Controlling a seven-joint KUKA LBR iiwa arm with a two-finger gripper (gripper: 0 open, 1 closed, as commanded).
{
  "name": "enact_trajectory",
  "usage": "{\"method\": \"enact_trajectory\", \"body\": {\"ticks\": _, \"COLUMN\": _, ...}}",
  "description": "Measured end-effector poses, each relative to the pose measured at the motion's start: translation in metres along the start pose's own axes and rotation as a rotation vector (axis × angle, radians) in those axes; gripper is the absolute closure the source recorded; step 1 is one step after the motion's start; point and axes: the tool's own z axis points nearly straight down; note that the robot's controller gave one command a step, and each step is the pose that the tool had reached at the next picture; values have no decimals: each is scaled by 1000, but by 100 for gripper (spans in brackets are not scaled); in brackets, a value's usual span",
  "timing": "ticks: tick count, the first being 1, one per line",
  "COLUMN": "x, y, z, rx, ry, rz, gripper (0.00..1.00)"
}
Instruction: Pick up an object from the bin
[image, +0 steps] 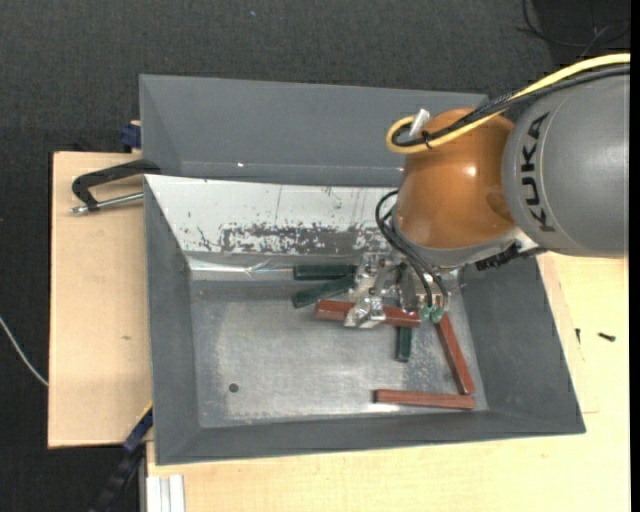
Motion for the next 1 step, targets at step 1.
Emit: {"method": "enact_trajectory", "body": {"ticks": 1, "x": -1, "y": 0, "z": -13, "rx": 0, "ry": -2, "rz": 0, "gripper": 100}}
